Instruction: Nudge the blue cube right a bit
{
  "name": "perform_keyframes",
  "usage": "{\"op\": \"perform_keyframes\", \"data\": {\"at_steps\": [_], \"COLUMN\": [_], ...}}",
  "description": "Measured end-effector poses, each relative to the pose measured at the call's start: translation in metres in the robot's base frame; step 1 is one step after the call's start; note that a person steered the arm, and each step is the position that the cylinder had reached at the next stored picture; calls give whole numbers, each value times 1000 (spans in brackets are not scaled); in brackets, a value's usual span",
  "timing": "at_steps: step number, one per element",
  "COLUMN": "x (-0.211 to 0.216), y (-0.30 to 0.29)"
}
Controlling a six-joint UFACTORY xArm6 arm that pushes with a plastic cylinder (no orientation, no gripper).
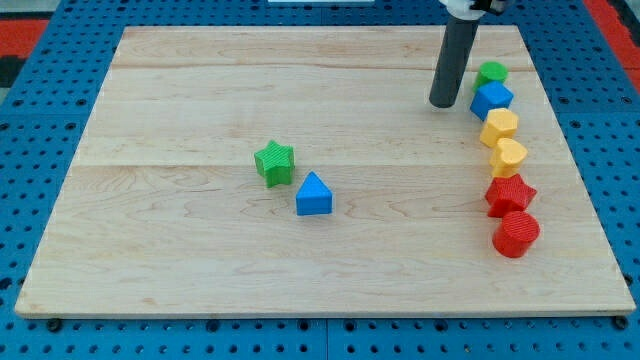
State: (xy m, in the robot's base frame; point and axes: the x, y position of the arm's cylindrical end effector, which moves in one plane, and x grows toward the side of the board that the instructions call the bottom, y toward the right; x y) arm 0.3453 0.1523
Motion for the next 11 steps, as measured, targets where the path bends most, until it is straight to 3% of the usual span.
{"op": "perform_keyframes", "data": {"at_steps": [11], "x": [0], "y": [13]}}
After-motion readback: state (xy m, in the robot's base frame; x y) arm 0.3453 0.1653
